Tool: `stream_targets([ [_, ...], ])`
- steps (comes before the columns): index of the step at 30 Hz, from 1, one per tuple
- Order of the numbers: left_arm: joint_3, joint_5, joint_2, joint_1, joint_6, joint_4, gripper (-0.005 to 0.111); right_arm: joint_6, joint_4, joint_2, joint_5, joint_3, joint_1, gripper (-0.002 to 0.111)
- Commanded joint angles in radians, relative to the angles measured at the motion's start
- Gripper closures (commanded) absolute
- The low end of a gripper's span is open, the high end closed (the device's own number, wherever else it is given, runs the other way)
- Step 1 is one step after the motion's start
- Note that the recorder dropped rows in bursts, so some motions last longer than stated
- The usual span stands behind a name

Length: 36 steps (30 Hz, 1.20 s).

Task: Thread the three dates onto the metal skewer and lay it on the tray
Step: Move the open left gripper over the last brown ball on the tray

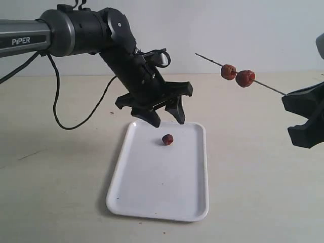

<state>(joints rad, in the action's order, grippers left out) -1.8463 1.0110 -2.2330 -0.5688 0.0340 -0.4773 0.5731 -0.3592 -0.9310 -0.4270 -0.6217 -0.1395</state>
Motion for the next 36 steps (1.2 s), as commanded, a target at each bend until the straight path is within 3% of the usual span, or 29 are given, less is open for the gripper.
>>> stream_targets([
  [1,-0.006,0.012,0.006,-0.003,-0.004,0.002,0.046,0.002,0.001,0.008,0.009,0.005,0.005,0.108],
  [36,-0.006,0.042,0.006,-0.003,-0.004,0.019,0.046,0.001,-0.001,0.008,0.007,0.005,0.005,0.108],
])
